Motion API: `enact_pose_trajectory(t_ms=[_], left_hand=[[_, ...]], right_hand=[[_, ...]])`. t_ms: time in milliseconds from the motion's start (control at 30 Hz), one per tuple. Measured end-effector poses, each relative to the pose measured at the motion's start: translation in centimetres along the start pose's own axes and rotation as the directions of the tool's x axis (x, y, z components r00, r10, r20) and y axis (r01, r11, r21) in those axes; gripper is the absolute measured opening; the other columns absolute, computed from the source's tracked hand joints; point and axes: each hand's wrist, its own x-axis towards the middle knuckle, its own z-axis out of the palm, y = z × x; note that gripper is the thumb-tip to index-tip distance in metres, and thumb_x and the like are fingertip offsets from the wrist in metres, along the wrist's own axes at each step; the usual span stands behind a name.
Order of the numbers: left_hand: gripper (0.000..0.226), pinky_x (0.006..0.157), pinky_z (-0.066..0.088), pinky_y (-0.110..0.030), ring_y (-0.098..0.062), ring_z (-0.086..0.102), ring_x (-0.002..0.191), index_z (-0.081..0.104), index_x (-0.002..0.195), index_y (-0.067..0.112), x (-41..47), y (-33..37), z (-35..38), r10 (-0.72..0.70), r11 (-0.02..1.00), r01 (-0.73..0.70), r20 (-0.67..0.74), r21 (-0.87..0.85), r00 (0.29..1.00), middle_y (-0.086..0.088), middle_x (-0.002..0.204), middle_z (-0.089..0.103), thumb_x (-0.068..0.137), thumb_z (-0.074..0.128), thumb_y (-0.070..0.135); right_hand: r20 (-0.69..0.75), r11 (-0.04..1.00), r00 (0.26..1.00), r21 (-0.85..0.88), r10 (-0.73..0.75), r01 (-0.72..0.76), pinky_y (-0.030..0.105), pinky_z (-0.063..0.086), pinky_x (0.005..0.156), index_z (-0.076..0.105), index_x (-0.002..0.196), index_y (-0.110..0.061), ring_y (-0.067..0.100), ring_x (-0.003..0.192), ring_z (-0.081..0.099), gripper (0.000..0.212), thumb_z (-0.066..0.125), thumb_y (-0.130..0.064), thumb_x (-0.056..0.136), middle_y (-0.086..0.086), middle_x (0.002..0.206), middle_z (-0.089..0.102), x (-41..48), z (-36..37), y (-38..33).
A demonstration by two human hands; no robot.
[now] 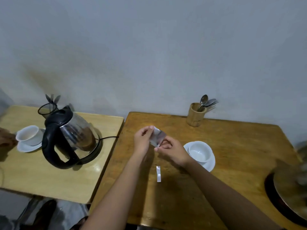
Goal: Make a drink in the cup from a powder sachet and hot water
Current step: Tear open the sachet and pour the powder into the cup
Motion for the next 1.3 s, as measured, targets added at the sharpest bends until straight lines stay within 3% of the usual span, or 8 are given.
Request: enact_pose_trajectory(t_ms=[100, 267, 533, 667, 800, 900, 1000, 1300], left_hand=[[0.023, 0.058, 0.045, -0.005, -0.009, 0.055, 0.073, 0.064, 0.105, -0.006, -0.3, -0.1, 3.2, -0.005, 1.000, 0.006, 0.052, -0.031, 0.999, 0.003, 0.077, 0.061, 0.090, 0.056, 0.009], [0.012, 0.075, 0.048, -0.021, -0.010, 0.059, 0.079, 0.067, 0.095, 0.009, -1.2, -0.3, 7.1, 0.014, 0.999, -0.024, 0.195, 0.047, 0.981, 0.005, 0.081, 0.065, 0.088, 0.060, 0.015], [0.005, 0.066, 0.048, -0.011, -0.012, 0.056, 0.075, 0.063, 0.090, 0.010, -2.6, -1.5, 11.5, 0.012, 0.967, -0.130, 0.469, 0.220, 0.883, -0.002, 0.079, 0.061, 0.085, 0.063, 0.010], [0.028, 0.062, 0.046, -0.012, -0.005, 0.051, 0.072, 0.053, 0.106, 0.012, -2.9, -1.5, 13.3, -0.031, 0.916, -0.192, 0.538, 0.354, 0.843, 0.001, 0.088, 0.055, 0.082, 0.066, 0.006], [0.057, 0.078, 0.045, -0.017, -0.009, 0.051, 0.094, 0.045, 0.131, 0.014, -2.7, -1.3, 14.3, 0.015, 0.795, -0.371, 0.596, 0.480, 0.803, 0.003, 0.115, 0.048, 0.079, 0.069, 0.010], [0.046, 0.093, 0.039, -0.023, -0.016, 0.047, 0.116, 0.052, 0.126, 0.016, -2.4, -1.7, 15.0, 0.075, 0.622, -0.524, 0.622, 0.582, 0.780, -0.001, 0.126, 0.050, 0.082, 0.066, 0.011], [0.024, 0.091, 0.026, -0.019, -0.016, 0.044, 0.111, 0.063, 0.110, 0.013, -2.2, -2.2, 15.0, 0.120, 0.540, -0.599, 0.650, 0.592, 0.751, -0.005, 0.118, 0.056, 0.086, 0.059, 0.012], [0.018, 0.075, 0.042, -0.027, -0.019, 0.057, 0.087, 0.070, 0.099, 0.003, -1.6, -3.1, 13.4, 0.016, 0.594, -0.515, 0.631, 0.618, 0.776, -0.012, 0.099, 0.068, 0.086, 0.059, 0.009]], right_hand=[[-0.137, 0.999, 0.990, 0.019, -0.024, 0.026, 0.020, 0.040, 0.055, 0.061, 0.080, -0.002, 0.001, 0.052, 0.048, 0.011, 0.070, -0.009, 0.081, -0.012, 0.052, 0.055, -1.0, -2.0, 0.1], [-0.313, 0.999, 0.949, 0.020, -0.035, 0.044, 0.017, 0.043, 0.061, 0.059, 0.085, 0.008, 0.009, 0.067, 0.054, 0.016, 0.063, -0.007, 0.086, 0.009, 0.072, 0.057, -2.5, -6.7, 0.7], [-0.447, 0.908, 0.873, 0.418, 0.193, 0.013, 0.016, 0.051, 0.051, 0.059, 0.093, -0.008, 0.002, 0.055, 0.064, 0.003, 0.057, -0.008, 0.091, 0.003, 0.076, 0.064, -4.9, -12.8, 1.7], [-0.436, 0.960, 0.878, 0.267, 0.197, -0.083, 0.009, 0.041, 0.039, 0.054, 0.092, -0.004, -0.004, 0.039, 0.055, 0.003, 0.053, -0.002, 0.092, 0.002, 0.069, 0.057, -5.7, -14.8, 1.6], [-0.441, 0.982, 0.884, -0.020, 0.159, -0.186, 0.012, 0.043, 0.045, 0.056, 0.100, 0.001, 0.005, 0.053, 0.055, 0.012, 0.057, -0.006, 0.090, 0.003, 0.071, 0.057, -5.8, -16.1, 2.1], [-0.428, 0.942, 0.900, -0.260, 0.086, -0.214, 0.024, 0.041, 0.057, 0.058, 0.094, -0.005, 0.011, 0.060, 0.047, 0.009, 0.060, -0.012, 0.088, -0.001, 0.068, 0.052, -5.5, -16.5, 2.3], [-0.382, 0.883, 0.923, -0.417, 0.043, -0.214, 0.030, 0.039, 0.063, 0.059, 0.089, -0.005, 0.014, 0.065, 0.046, 0.007, 0.060, -0.011, 0.086, 0.001, 0.071, 0.052, -4.8, -16.5, 2.1], [-0.141, 0.706, 0.989, -0.697, 0.034, -0.124, 0.030, 0.040, 0.068, 0.061, 0.088, -0.014, 0.016, 0.075, 0.050, 0.007, 0.056, -0.010, 0.087, 0.001, 0.080, 0.056, -2.9, -15.9, 0.2]])
